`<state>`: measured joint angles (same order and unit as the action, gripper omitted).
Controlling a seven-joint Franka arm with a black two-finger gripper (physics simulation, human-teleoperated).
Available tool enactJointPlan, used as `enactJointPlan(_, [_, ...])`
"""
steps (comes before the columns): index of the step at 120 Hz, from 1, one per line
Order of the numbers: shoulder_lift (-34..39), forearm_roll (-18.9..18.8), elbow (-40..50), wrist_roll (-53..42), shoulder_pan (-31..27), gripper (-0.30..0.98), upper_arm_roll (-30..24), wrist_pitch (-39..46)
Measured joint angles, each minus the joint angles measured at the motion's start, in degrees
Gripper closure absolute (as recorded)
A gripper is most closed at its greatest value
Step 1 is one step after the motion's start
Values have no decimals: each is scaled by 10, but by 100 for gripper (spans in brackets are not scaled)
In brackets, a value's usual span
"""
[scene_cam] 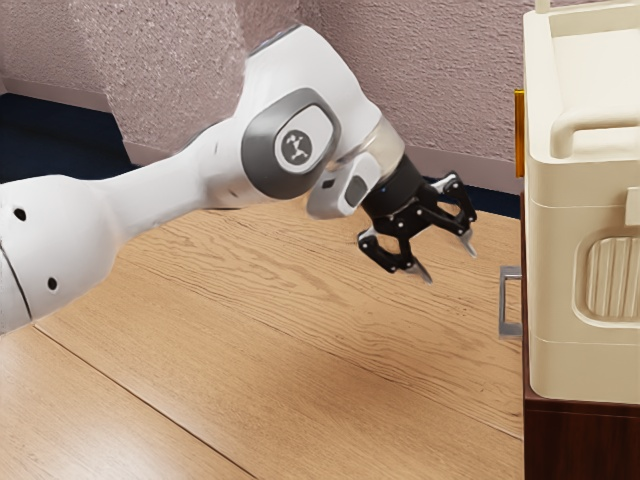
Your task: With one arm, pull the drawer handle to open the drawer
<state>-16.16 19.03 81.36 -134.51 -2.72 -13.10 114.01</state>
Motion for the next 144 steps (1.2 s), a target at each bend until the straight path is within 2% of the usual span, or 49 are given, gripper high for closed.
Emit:
enactJointPlan(46, [-40, 31, -25, -84, 0, 34, -38, 2])
enactJointPlan(56, [-44, 37, -27, -96, -1, 31, -44, 2])
enactJointPlan(67, [-48, 42, -28, -109, -4, 41, -46, 4])
enactJointPlan(78, [-50, 45, -28, -119, -4, 58, -45, 4])
enactJointPlan(91, [-51, 51, -28, -127, -1, 67, -46, 4])
enactJointPlan(124, [-58, 60, -21, -146, 0, 72, -44, 5])
enactJointPlan(144, [-27, 54, 19, -153, -7, 72, -39, 4])
